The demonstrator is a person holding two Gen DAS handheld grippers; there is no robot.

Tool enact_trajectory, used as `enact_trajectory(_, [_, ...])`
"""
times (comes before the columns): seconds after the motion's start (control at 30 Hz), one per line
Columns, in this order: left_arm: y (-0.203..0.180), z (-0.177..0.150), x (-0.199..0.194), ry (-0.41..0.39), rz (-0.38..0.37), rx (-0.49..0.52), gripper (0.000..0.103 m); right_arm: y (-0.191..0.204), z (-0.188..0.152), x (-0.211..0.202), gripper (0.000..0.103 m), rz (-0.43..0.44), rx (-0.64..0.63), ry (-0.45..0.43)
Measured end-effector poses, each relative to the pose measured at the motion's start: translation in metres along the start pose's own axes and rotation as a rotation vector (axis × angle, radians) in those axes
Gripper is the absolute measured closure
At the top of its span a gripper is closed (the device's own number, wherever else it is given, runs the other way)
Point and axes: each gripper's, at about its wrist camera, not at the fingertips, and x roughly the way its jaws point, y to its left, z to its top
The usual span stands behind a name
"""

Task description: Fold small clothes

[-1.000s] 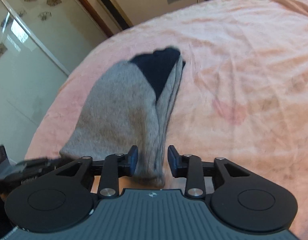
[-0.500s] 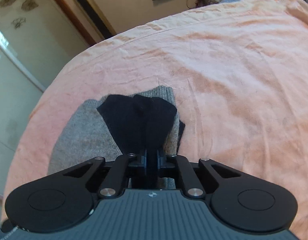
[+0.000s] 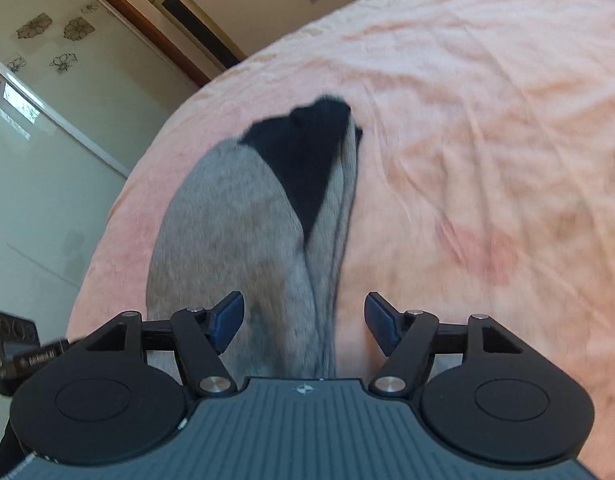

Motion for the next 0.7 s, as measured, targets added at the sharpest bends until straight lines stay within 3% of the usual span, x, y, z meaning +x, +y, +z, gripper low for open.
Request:
enact_trajectory(0.03, [0.000,0.001,0.006,0.029,-0.012,-0.006,0.054,-0.001,-0.002,0.001,0.036,0.025,0.012,0.010])
enact_trajectory(0.07, [0.000,0.001,0.014,0.063,-0.001,-0.017,0.082,-0.001,-0.002,0.004,0.052,0.040,0.019,0.036])
enact_trajectory(0.1, [0.001,0.000,0.018,0.076,0.002,-0.034,0.086,0.000,-0.004,0.012,0.084,0.050,0.025,0.091])
enact_trajectory(0.17, [0.000,0.002,0.017,0.093,0.003,-0.049,0.089,0.007,-0.007,0.014,0.083,0.038,-0.041,0.112])
enact_trajectory(0.27, [-0.013,-0.002,-0.002,0.063,0.003,0.042,0.090,0.019,-0.009,-0.004,0.085,0.029,-0.144,0.082])
enact_trajectory(0.37, [-0.015,-0.011,-0.004,0.059,0.113,0.163,0.090,0.018,-0.020,-0.003,0.086,-0.063,-0.228,0.093])
enact_trajectory(0.43, [-0.020,-0.018,-0.010,0.029,0.144,0.228,0.087,0.019,-0.022,-0.006,0.085,-0.056,-0.239,0.073])
enact_trajectory(0.5, [-0.038,-0.022,-0.027,-0.026,0.194,0.324,0.081,0.021,-0.012,-0.021,0.059,-0.064,-0.217,0.025])
enact_trajectory(0.53, [-0.051,-0.023,-0.038,-0.079,0.226,0.384,0.077,0.023,-0.005,-0.029,0.055,-0.061,-0.213,-0.033])
enact_trajectory(0.57, [-0.061,-0.023,-0.045,-0.136,0.238,0.436,0.065,0.027,0.004,-0.036,0.050,-0.055,-0.210,-0.094])
enact_trajectory(0.6, [-0.071,-0.023,-0.047,-0.188,0.243,0.482,0.040,0.030,0.017,-0.039,0.049,-0.049,-0.198,-0.146])
enact_trajectory(0.63, [-0.082,-0.021,-0.046,-0.239,0.254,0.533,0.027,0.034,0.031,-0.035,0.049,-0.052,-0.182,-0.175])
enact_trajectory(0.67, [-0.093,-0.019,-0.038,-0.267,0.267,0.574,0.021,0.040,0.046,-0.027,0.049,-0.062,-0.179,-0.196])
enact_trajectory(0.7, [-0.101,-0.018,-0.023,-0.269,0.279,0.619,0.021,0.049,0.062,-0.012,0.049,-0.073,-0.197,-0.207])
